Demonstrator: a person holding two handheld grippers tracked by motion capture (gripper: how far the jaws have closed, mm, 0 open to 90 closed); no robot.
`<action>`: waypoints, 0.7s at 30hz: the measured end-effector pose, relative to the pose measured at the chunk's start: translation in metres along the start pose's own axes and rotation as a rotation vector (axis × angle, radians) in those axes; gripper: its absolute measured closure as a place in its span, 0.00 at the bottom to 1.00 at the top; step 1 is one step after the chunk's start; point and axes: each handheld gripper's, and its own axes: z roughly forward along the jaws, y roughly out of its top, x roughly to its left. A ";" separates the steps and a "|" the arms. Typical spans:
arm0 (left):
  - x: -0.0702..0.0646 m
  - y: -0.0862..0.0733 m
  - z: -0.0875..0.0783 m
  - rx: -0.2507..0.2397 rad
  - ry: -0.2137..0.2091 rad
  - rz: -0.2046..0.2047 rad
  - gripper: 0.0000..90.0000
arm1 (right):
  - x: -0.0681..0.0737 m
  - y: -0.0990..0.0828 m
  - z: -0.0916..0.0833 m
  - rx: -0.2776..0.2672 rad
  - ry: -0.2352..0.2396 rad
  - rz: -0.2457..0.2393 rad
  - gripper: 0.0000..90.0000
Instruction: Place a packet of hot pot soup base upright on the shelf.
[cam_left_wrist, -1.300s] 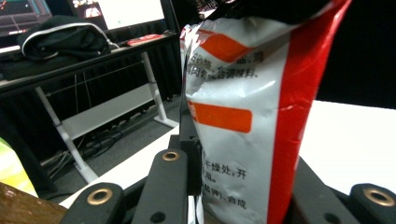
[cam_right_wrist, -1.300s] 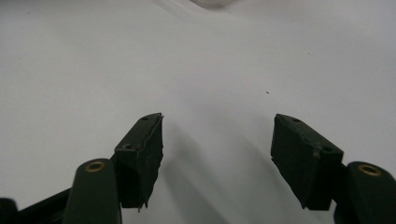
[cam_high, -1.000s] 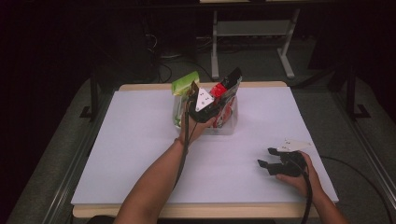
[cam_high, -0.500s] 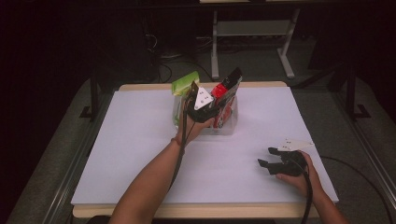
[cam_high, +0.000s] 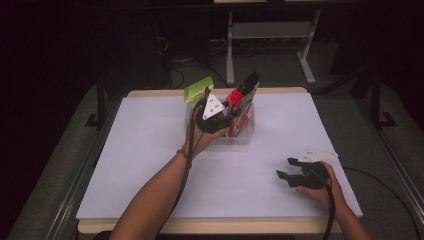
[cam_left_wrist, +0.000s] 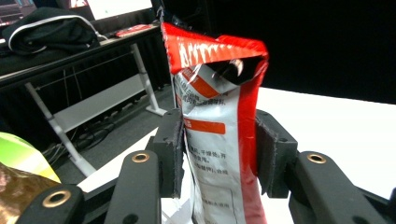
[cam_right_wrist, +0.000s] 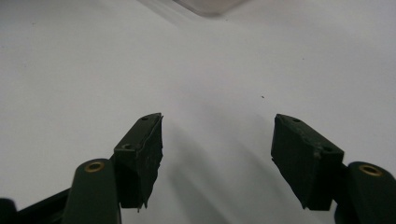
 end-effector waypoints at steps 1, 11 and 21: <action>0.000 0.000 -0.003 -0.003 -0.001 0.000 0.64 | 0.000 0.000 0.000 0.000 -0.002 0.002 0.37; -0.001 0.002 -0.036 0.005 -0.050 0.032 0.60 | 0.003 0.002 -0.005 -0.035 -0.025 -0.012 0.34; -0.008 -0.010 -0.065 0.042 -0.078 0.077 0.54 | 0.004 0.004 -0.010 -0.071 -0.056 -0.026 0.34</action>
